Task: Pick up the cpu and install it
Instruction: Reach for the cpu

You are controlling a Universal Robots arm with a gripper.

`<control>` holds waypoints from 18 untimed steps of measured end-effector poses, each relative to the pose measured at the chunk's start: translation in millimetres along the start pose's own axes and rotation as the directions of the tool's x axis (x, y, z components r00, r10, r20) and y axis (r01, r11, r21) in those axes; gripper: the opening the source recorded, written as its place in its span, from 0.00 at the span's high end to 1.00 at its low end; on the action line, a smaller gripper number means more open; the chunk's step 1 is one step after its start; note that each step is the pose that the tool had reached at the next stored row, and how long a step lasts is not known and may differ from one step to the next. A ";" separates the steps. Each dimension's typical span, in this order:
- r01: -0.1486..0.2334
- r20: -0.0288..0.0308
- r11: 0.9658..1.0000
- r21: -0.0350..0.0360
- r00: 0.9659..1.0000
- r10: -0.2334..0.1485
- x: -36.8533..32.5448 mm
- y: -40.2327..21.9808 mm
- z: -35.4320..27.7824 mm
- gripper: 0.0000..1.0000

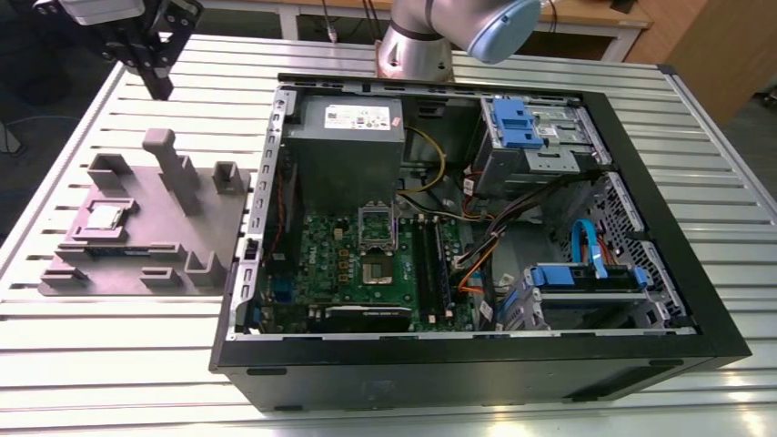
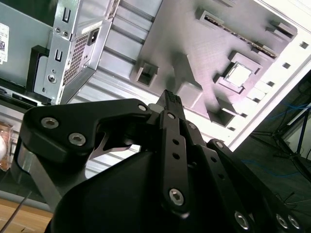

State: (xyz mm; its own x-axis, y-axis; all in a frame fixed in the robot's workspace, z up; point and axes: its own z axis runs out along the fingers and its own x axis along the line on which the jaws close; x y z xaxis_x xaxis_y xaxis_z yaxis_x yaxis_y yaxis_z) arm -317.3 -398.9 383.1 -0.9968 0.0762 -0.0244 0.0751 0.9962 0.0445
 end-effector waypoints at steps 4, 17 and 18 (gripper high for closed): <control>0.000 0.000 1.000 0.000 1.000 0.000 1.0 -0.1 0.0 0.89; 0.000 0.000 1.000 0.000 1.000 0.000 11.6 -0.9 -0.2 0.89; 0.000 0.000 1.000 0.000 1.000 0.000 11.9 -0.9 -0.2 0.89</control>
State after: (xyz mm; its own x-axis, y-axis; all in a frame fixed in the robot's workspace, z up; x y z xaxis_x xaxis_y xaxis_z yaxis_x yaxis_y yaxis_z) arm -329.2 -399.0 383.0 -0.9968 0.0762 -0.0244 0.0751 0.9962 0.0445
